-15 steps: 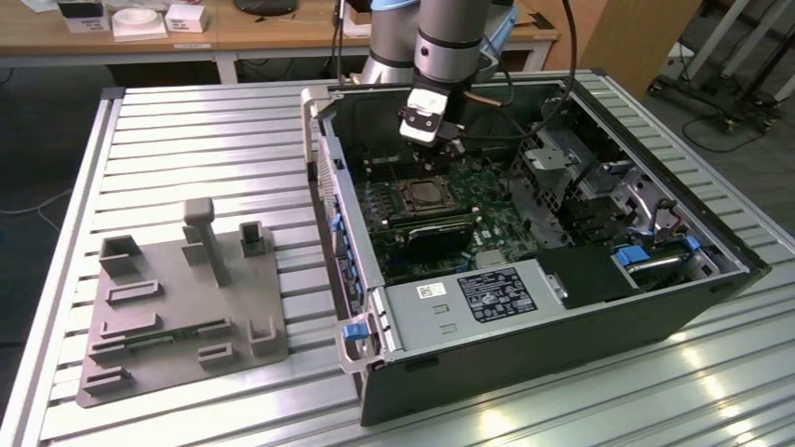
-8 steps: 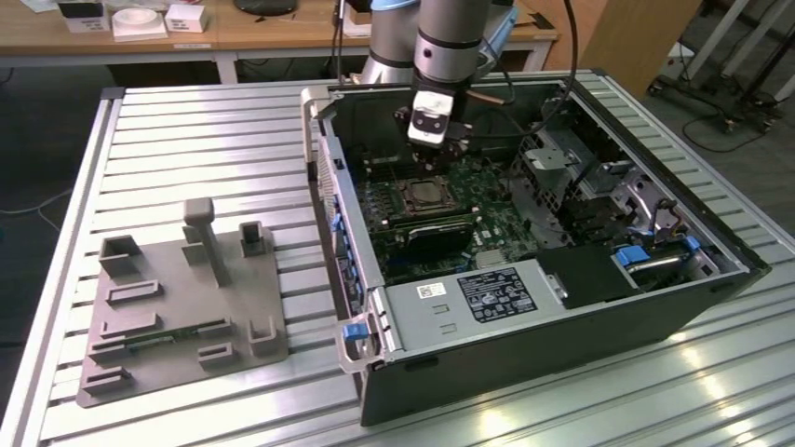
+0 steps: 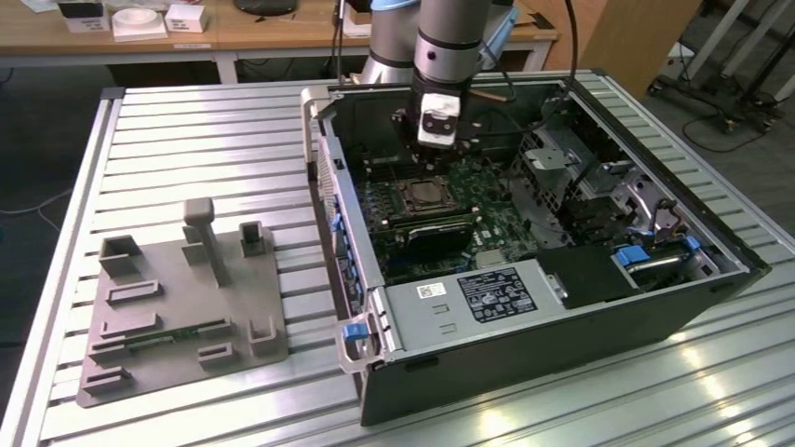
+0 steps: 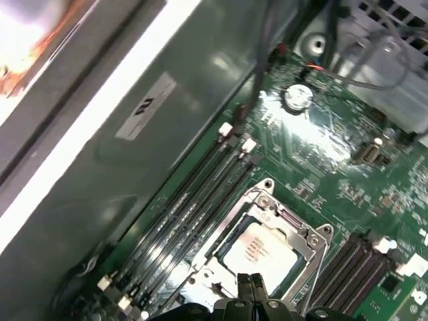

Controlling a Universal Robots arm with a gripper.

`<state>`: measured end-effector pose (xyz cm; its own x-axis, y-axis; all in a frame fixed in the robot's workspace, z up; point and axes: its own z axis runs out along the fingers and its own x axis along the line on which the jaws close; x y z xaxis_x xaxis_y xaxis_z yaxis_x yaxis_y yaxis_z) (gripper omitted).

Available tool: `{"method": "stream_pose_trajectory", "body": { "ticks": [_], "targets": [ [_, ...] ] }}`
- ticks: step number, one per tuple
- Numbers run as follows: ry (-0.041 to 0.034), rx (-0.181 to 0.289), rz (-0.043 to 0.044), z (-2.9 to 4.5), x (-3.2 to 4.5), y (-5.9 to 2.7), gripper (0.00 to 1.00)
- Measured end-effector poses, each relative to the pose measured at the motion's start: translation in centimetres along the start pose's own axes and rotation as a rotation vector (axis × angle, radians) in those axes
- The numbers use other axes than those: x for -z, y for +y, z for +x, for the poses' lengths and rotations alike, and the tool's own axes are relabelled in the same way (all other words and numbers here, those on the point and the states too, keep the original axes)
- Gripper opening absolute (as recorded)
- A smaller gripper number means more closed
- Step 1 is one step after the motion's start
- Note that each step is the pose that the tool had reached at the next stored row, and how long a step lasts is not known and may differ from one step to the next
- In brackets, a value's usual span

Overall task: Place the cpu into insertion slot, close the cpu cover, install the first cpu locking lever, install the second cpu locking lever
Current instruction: 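Install the first cpu locking lever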

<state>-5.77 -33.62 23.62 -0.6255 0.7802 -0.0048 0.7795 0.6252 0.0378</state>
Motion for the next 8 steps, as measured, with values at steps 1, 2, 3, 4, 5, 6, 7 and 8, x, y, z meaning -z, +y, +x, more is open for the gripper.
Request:
{"method": "stream_pose_trajectory", "body": {
  "ticks": [1, 2, 3, 4, 5, 6, 7, 8],
  "targets": [
    [0.0007, 0.018, -0.0001, 0.00, -0.01, 0.00, 0.11],
    [0.0014, 0.036, -0.0002, 0.00, -0.02, 0.00, 0.11],
    [0.0021, 0.054, -0.0003, 0.00, -0.03, 0.00, 0.11],
    [0.0029, 0.072, -0.0004, 0.00, -0.03, 0.00, 0.11],
    [0.0036, 0.090, -0.0006, 0.00, -0.04, 0.00, 0.11],
    [0.0043, 0.109, -0.0007, 0.00, -0.05, 0.00, 0.11],
    [0.0050, 0.127, -0.0006, 0.00, -0.05, 0.00, 0.11],
    [0.0056, 0.145, -0.0007, 0.00, -0.05, 0.00, 0.11]
  ]
}}
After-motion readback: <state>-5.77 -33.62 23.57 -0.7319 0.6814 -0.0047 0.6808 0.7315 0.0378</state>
